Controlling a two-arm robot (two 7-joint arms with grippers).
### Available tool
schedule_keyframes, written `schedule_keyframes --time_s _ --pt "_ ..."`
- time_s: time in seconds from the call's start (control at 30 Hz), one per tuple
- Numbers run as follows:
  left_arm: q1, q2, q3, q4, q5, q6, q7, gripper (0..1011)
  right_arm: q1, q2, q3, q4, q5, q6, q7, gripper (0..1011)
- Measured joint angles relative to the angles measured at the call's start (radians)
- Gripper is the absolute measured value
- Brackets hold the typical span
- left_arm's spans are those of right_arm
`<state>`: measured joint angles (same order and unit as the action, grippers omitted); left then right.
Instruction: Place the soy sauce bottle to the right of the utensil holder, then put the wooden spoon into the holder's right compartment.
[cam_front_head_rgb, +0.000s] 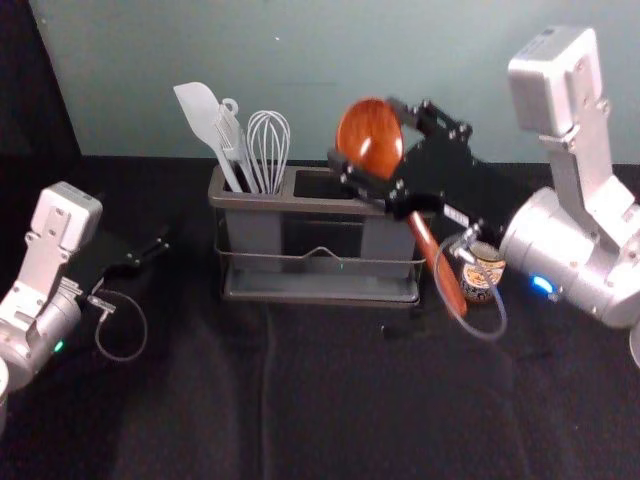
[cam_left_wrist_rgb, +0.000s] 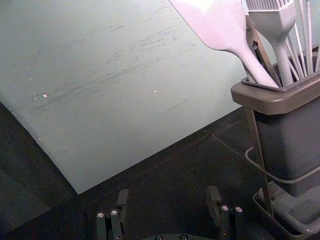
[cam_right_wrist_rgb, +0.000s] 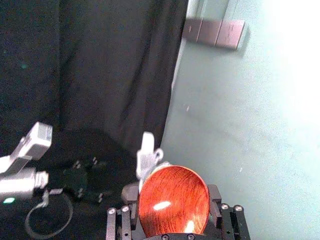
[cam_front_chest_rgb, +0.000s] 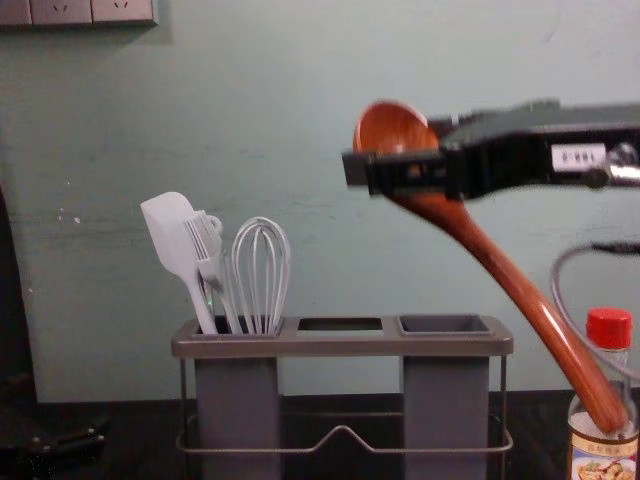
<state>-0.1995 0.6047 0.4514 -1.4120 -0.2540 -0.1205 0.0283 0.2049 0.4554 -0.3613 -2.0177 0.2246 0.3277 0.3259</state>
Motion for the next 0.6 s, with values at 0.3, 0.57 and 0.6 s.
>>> schedule_keyframes --time_s 0.3,0.57,0.6 --pt "0.0 0.0 0.0 0.0 0.0 0.0 0.0 1005 0.055 -0.047 -0.012 0.068 -0.053 -0.131 -0.005 838" --pt "0.0 0.0 0.0 0.0 0.0 0.0 0.0 1005 0.116 -0.117 -0.014 0.173 -0.091 -0.205 -0.026 838" --pt "0.0 0.0 0.0 0.0 0.0 0.0 0.0 1005 0.12 -0.123 -0.012 0.182 -0.092 -0.208 -0.027 839"
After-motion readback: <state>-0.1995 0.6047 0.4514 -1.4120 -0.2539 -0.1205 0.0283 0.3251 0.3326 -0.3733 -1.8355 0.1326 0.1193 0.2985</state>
